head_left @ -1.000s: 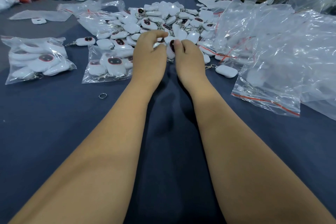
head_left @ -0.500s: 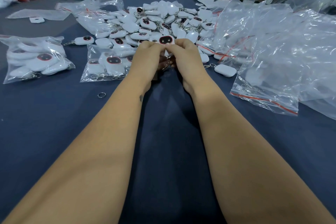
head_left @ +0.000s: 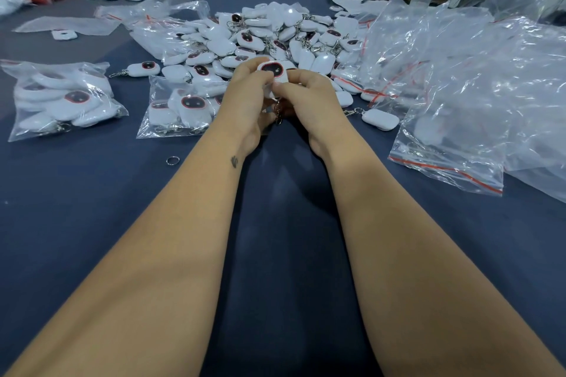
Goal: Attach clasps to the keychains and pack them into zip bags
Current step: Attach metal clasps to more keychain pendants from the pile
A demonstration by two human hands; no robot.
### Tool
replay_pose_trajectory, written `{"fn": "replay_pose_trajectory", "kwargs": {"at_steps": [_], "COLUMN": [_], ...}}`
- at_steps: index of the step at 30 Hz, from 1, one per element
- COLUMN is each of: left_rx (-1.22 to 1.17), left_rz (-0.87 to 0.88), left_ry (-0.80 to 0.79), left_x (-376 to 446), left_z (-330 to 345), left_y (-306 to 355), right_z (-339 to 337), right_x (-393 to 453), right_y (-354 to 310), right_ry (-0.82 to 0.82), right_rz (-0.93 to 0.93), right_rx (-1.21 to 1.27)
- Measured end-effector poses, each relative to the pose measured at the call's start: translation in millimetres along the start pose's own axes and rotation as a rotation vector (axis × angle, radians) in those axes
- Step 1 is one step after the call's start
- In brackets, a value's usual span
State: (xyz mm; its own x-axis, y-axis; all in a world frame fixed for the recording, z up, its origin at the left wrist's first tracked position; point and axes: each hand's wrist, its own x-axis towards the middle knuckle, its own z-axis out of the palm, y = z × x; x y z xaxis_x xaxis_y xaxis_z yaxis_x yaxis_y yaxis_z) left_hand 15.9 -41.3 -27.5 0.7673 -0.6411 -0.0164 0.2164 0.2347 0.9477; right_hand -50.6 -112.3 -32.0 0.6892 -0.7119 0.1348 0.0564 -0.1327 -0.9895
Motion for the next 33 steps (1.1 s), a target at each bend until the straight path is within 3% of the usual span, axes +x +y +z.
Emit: {"fn": "replay_pose_trajectory", "kwargs": {"at_steps": [6,33], "left_rx": [-0.087,0.070], "left_rz": [-0.008,0.034], "left_ry": [-0.141,-0.165], "left_x": [0.6,-5.2], "left_z": [-4.0,-0.4], "left_y": [1.2,-0.9], "right_z": [0.6,0.3], "right_x": [-0.9,0.4], "right_y": [0.7,-1.5], "right_ry": [0.026,0.071], "right_rz": [0.006,0.016], "right_rx": [0.003,0.023]}}
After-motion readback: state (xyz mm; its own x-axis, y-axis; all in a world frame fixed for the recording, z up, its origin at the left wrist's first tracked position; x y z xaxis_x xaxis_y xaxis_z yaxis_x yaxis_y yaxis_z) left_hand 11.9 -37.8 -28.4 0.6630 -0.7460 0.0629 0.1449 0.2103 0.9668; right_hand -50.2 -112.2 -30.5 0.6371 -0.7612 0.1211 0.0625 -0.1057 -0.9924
